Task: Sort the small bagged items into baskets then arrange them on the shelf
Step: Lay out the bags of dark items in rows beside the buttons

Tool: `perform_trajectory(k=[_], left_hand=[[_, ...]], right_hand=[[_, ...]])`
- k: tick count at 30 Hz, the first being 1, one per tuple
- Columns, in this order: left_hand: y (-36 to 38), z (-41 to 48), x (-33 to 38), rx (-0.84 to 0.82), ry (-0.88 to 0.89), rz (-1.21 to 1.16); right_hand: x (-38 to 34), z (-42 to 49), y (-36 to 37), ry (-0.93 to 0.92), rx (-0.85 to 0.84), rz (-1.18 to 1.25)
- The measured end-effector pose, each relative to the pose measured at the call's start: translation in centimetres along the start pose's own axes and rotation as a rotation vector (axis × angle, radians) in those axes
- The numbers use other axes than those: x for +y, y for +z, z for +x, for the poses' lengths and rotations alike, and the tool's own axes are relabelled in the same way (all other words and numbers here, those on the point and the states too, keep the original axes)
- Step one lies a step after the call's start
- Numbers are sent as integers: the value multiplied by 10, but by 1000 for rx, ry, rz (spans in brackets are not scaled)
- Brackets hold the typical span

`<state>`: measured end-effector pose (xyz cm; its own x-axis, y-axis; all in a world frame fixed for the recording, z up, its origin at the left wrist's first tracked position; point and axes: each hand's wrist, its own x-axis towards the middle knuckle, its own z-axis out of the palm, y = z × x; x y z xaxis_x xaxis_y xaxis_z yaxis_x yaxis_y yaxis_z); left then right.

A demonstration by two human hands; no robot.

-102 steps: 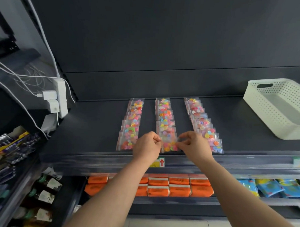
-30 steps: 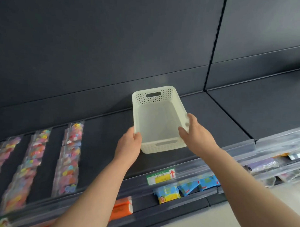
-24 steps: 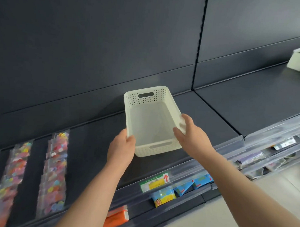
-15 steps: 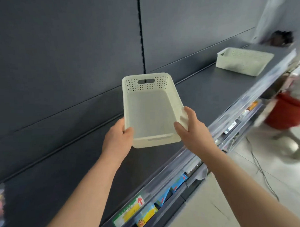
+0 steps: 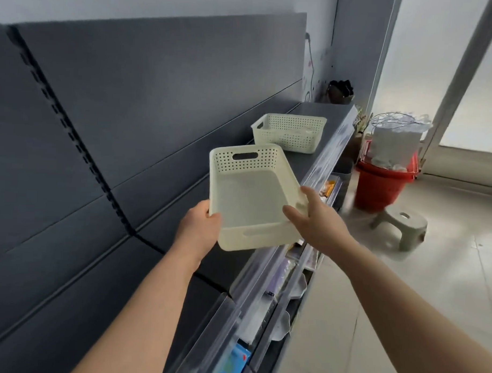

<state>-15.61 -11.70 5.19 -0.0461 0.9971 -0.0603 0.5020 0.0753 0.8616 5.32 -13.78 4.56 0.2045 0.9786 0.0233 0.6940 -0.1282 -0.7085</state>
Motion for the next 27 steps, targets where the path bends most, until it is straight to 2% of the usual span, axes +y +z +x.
perform_trajectory(k=[10, 22, 24, 27], left_hand=[[85, 100, 52, 53, -103, 21], [98, 207, 39, 110, -238, 108], [96, 222, 36, 109, -271, 170], [94, 243, 48, 207, -238, 459]], right_hand=[[45, 132, -54, -15, -142, 25], [53, 254, -18, -106, -279, -67], [55, 269, -16, -132, -330, -117], [57, 298, -22, -189, -306, -290]])
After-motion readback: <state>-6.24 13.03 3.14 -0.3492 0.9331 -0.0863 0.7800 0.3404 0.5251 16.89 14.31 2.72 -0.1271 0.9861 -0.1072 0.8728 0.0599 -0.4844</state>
